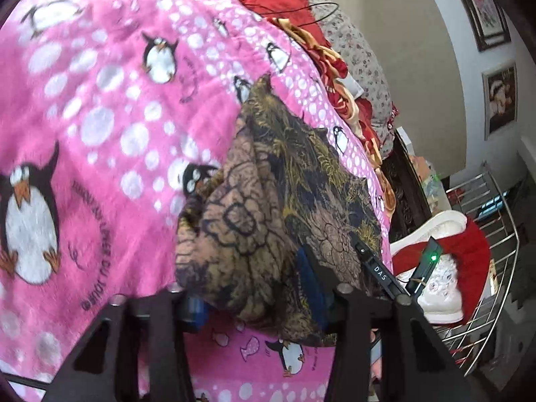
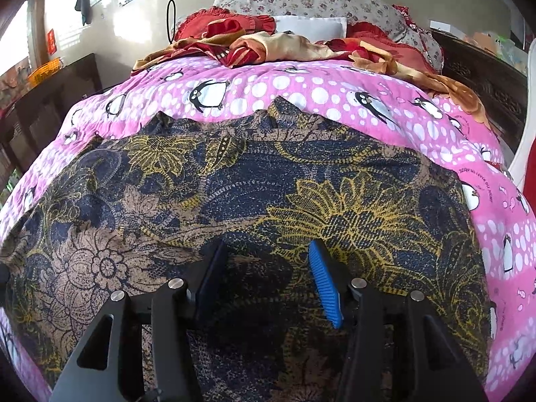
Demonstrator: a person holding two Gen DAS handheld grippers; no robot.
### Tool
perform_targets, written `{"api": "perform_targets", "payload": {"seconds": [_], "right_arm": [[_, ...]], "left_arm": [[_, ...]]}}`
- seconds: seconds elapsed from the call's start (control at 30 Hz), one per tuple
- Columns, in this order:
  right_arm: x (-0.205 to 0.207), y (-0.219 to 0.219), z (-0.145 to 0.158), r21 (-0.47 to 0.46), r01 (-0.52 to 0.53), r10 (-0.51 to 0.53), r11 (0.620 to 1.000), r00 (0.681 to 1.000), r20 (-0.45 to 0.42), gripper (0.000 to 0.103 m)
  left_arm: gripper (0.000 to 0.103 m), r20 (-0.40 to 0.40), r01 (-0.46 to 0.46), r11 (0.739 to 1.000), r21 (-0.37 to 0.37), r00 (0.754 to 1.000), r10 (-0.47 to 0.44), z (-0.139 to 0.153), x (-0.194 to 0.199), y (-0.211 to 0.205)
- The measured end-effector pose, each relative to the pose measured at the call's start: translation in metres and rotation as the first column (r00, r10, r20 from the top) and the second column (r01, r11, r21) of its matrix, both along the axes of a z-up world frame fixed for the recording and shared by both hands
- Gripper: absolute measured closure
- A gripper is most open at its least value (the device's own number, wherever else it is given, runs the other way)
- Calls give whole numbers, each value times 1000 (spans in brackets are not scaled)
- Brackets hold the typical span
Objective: Fold small clothes
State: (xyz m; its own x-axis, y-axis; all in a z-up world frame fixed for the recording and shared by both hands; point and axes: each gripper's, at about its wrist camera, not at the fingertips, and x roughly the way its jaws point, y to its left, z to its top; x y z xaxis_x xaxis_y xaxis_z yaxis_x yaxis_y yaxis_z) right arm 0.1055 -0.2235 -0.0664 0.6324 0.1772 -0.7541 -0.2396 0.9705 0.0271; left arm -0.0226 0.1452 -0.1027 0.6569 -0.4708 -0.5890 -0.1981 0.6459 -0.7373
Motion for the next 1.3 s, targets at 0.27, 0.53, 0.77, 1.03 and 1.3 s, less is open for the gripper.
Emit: {"api": "perform_targets", "payload": {"seconds": [0.27, 0.53, 0.77, 1.03, 1.3], "right_arm": [[12, 15, 37, -18, -16, 15, 1000, 997, -75, 51], [71, 113, 103, 332, -350, 425, 876, 886, -186, 50], [127, 181, 94, 343, -340, 459, 876, 807, -373, 50], [121, 224, 88, -40, -506, 441, 862, 785, -436, 50], [123, 222, 75, -143, -545, 427, 826, 772, -472, 92]], "left_arm": [[86, 113, -31, 939, 341, 994, -8, 39, -11, -30], [86, 345, -39, 771, 635, 908, -238, 96, -19, -110], [87, 354, 18, 793, 609, 888, -292, 107, -5, -124], [87, 359, 72, 801, 594, 868, -344, 112, 5, -140], [87, 366, 99, 807, 582, 855, -368, 117, 2, -151]]}}
